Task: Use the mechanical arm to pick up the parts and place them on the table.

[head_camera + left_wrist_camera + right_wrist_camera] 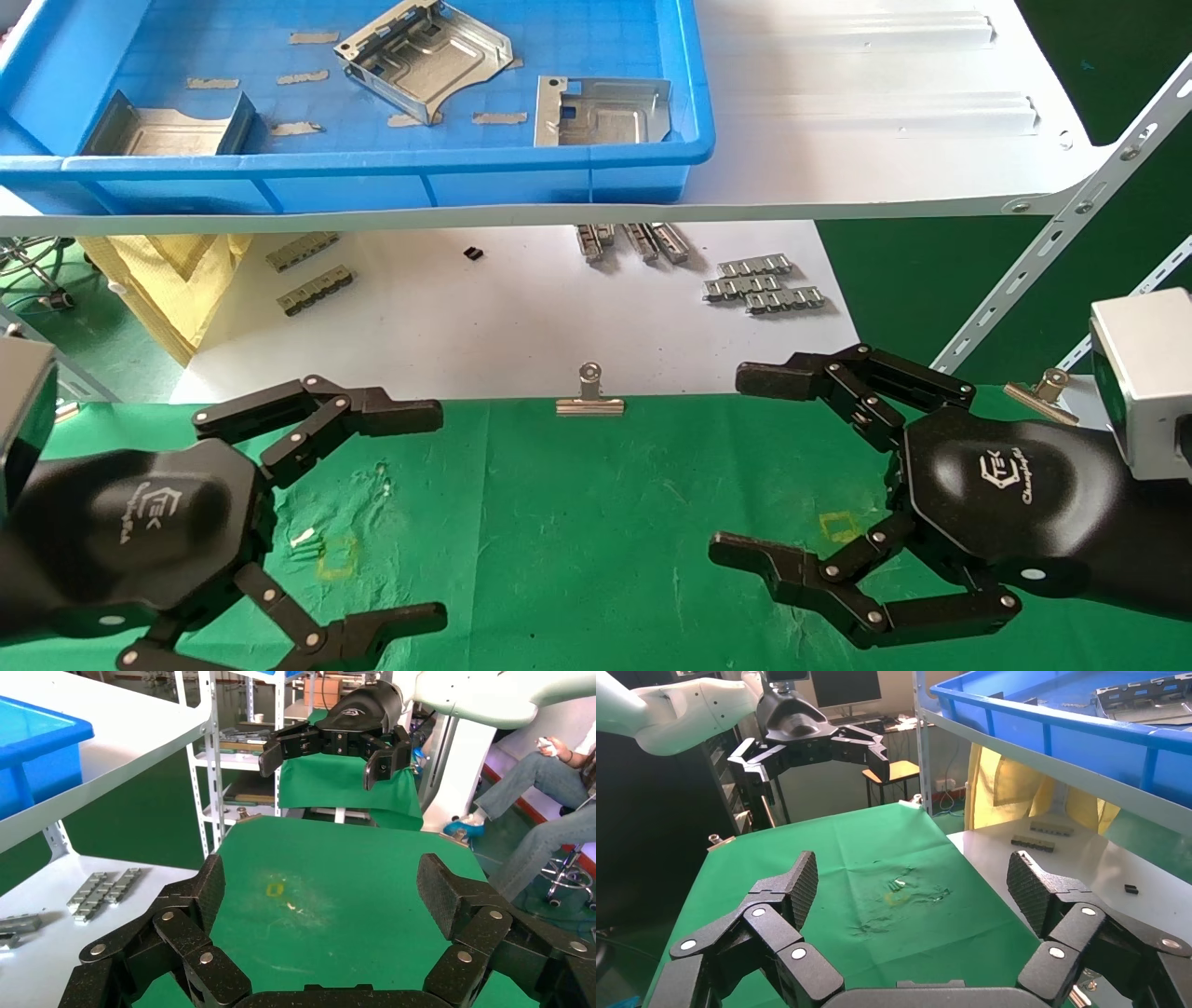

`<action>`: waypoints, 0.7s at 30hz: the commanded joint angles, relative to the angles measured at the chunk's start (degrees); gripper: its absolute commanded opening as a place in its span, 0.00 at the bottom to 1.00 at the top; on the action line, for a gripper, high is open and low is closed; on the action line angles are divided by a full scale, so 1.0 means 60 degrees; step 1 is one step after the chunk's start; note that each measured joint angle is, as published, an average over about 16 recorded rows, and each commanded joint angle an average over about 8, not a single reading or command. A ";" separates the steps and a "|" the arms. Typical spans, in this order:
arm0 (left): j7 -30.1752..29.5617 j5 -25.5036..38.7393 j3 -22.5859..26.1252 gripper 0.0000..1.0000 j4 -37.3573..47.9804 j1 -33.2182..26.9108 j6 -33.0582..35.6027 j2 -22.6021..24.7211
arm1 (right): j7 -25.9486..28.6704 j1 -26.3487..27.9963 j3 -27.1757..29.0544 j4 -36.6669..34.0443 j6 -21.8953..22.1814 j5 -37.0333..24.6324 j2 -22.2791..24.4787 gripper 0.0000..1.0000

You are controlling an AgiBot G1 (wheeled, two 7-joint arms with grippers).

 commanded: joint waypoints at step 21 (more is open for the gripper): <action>0.0000 0.0000 0.0000 1.00 0.0000 0.0000 0.0000 0.0000 | 0.0000 0.0000 0.0000 0.0000 0.0000 0.0000 0.0000 0.00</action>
